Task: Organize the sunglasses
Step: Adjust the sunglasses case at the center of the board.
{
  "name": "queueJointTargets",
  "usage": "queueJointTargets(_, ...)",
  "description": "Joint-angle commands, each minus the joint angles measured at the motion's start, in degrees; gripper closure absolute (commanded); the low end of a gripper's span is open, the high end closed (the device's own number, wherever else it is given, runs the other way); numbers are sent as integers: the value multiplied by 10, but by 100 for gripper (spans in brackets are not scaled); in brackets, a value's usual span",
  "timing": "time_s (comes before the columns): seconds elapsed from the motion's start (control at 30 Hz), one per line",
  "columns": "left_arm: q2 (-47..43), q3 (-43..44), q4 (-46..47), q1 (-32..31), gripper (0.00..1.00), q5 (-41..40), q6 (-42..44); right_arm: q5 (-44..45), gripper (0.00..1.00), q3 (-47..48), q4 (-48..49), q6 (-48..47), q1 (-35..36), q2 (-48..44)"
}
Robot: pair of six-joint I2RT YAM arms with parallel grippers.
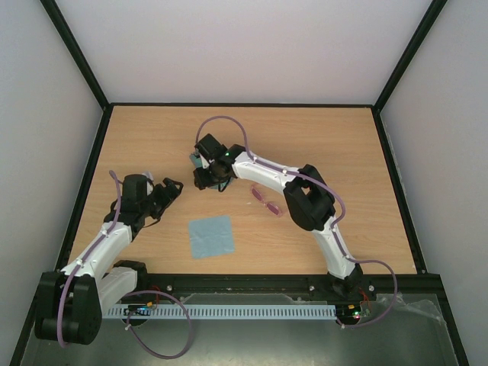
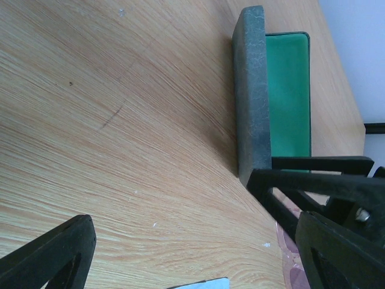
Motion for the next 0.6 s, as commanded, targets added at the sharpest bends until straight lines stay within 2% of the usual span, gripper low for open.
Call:
queueJointTargets(0.0,-8,-7,-2,2,6,5,-2,54,50,-14,-55,-29,11,-1)
queueJointTargets(0.1,-9,-8,-3,2,7,5,-3,74,62,-44,-53,-37,14,-15)
queueJointTargets(0.17,-11,-9,-4,2,7,4,-3,92,64,-67,-53,-44,17,-26)
queueJointTargets(0.37,-14,-10,-5,2,7,4,-5,162,63,-121,-60,-69,18,-47)
queueJointTargets(0.47,-17,-10,-6,2,7,3,-5,181,53,-148,-51,-78,18,-64)
queueJointTargets(0.57,-17,-10,-6,2,7,2,-6,180,52,-174,-31,-77,18,-87)
